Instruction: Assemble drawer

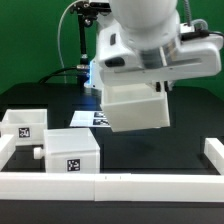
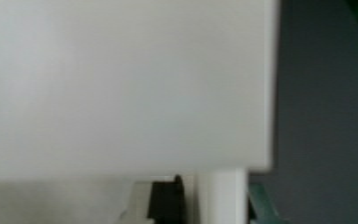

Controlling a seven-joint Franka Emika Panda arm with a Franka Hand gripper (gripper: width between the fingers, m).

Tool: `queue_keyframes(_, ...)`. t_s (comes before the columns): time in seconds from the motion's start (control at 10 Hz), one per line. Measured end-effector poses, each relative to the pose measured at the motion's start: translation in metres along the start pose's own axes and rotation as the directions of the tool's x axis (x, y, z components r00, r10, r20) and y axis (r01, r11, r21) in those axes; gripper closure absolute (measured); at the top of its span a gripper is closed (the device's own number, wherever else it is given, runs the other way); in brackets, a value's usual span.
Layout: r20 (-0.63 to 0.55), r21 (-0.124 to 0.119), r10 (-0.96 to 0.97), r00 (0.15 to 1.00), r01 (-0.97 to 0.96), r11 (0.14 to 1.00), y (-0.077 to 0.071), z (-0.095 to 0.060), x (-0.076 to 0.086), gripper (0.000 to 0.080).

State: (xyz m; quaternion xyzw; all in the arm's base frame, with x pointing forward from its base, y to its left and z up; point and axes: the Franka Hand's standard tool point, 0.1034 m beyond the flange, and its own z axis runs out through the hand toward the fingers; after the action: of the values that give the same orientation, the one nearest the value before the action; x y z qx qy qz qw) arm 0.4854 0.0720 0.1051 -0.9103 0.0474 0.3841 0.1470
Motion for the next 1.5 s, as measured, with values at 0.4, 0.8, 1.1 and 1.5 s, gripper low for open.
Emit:
queue_keyframes(0.4,0.174,0.019,-0.104,0.979,0.103,0.995,-0.011,0.017,0.008,0.0737)
queue_keyframes(0.8,0.354,-0.132,0.089,0.931,-0.045,0.990,-0.004,0.000,0.021,0.0737)
queue_keyframes(1.1,0.322,-0.130,0.081,0.943,-0.041,0.991,-0.004,-0.002,0.036,0.0737)
queue_keyframes(1.5,0.433,-0.211,0.197,0.880,-0.113,0.971,-0.012,0.003,0.030,0.0737)
